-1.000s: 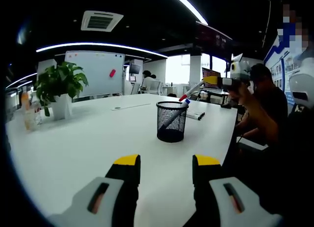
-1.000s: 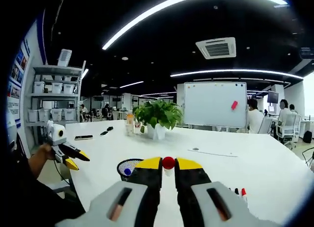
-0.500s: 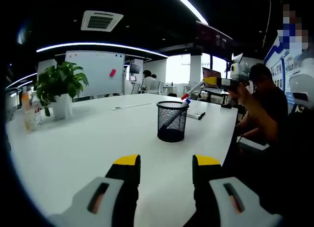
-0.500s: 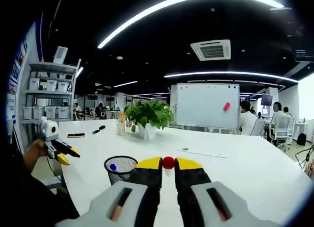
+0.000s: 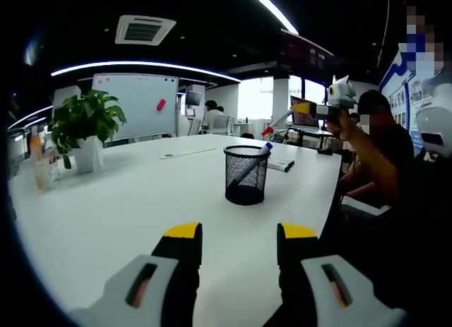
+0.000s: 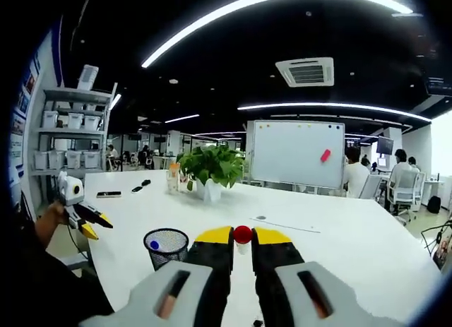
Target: Pick up the whiteboard markers from the pen holder and place them facing the whiteboard neatly
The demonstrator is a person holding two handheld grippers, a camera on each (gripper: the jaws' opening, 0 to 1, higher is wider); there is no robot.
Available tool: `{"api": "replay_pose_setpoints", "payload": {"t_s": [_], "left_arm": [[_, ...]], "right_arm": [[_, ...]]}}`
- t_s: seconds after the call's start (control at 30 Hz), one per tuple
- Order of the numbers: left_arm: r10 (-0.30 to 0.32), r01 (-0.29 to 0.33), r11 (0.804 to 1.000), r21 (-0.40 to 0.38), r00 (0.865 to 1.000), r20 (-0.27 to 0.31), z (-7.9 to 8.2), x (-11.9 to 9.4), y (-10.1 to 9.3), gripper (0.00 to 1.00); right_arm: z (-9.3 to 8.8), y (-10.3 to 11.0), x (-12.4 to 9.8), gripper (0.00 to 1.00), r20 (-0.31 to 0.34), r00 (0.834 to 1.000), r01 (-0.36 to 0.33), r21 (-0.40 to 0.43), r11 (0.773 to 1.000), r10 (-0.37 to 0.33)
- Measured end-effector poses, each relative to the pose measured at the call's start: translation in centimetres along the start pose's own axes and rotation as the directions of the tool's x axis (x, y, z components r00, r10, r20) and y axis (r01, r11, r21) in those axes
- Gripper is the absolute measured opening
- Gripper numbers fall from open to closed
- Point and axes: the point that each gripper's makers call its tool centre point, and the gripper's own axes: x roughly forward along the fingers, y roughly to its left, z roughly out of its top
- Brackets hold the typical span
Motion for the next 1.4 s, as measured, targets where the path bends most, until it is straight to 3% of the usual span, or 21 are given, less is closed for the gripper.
{"api": "replay_pose_setpoints", "payload": {"t_s": [0.07,0.37,0.5,0.87,1.0,1.07,1.4], "left_arm": [[0.003,-0.003,1.000,-0.004,1.000,0.005,0.2,0.0,0.1,0.44],[-0.005,0.005,1.000,0.003,1.000,0.007,0.4,0.2,-0.2,0.44],[-0.004,0.004,1.000,-0.004,1.000,0.002,0.1,0.3,-0.1,0.44],[-0.015,0.015,1.000,-0.001,1.000,0.001,0.2,0.5,-0.5,0.44],[-0.018,0.018,1.000,0.000,1.000,0.002,0.2,0.4,-0.6,0.44],[-0.015,0.015,1.000,-0.001,1.000,0.005,0.3,0.4,-0.6,0.44],[-0.026,0.026,1.000,0.009,1.000,0.010,0.7,0.6,-1.0,0.44]], "right_arm": [[-0.1,0.5,0.1,0.13,-0.006,0.999,-0.039,-0.004,0.999,0.039],[-1.2,0.0,0.9,0.13,-0.023,0.998,-0.053,-0.069,0.996,0.052],[-1.8,-0.5,1.0,0.13,-0.039,0.999,-0.026,-0.068,0.997,0.024],[-1.6,-1.0,0.6,0.13,0.038,0.999,0.023,-0.061,0.998,-0.021],[-3.0,-0.9,1.1,0.13,0.041,0.999,0.028,-0.039,0.999,-0.027],[-4.2,-0.8,1.2,0.13,0.012,0.999,0.041,-0.037,0.998,-0.040],[-4.8,-2.3,0.4,0.13,0.021,0.993,0.113,-0.023,0.993,-0.112]]}}
